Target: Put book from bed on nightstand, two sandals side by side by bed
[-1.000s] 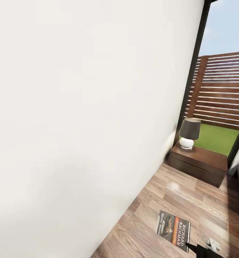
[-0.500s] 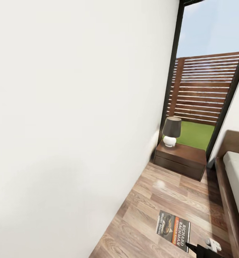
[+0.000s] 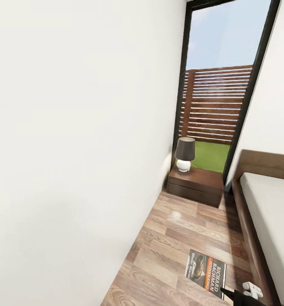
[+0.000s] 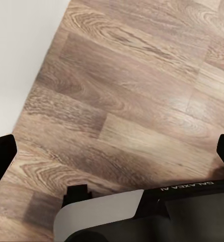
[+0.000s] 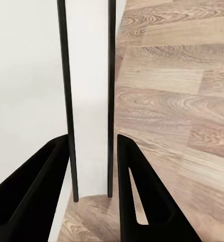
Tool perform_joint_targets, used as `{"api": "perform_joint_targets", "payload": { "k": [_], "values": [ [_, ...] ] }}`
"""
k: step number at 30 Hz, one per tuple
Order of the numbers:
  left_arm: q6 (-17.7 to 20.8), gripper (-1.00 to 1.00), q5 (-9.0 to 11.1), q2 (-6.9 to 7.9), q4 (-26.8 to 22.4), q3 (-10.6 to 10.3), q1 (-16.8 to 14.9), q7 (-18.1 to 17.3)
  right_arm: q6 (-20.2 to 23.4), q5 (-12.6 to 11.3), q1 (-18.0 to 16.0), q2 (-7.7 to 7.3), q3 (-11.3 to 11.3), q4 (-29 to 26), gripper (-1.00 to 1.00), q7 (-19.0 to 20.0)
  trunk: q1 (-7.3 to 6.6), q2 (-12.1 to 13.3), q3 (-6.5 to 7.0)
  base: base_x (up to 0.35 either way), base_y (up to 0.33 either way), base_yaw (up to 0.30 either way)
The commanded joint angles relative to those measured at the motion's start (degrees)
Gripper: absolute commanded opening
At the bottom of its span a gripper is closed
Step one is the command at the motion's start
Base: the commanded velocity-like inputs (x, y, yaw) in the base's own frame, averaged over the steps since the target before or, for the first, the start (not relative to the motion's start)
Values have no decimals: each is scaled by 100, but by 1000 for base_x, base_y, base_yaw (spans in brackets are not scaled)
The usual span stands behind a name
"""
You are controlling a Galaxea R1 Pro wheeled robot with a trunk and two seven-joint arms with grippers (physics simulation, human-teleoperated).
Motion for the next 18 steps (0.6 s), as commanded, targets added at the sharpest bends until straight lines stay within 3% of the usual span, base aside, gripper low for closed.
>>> {"api": "perform_joint_targets", "payload": {
  "k": [1,18],
  "values": [
    [-16,100,-45,1,1,49,-2,-21,58,-45,-6,0,-32,-2,-100,15,3,-4,-7,177,60,-284],
    [-17,100,-45,1,1,49,-2,-21,58,-41,-6,0,-32,-1,-100,15,3,-4,-7,21,7,-284]
  ]
}}
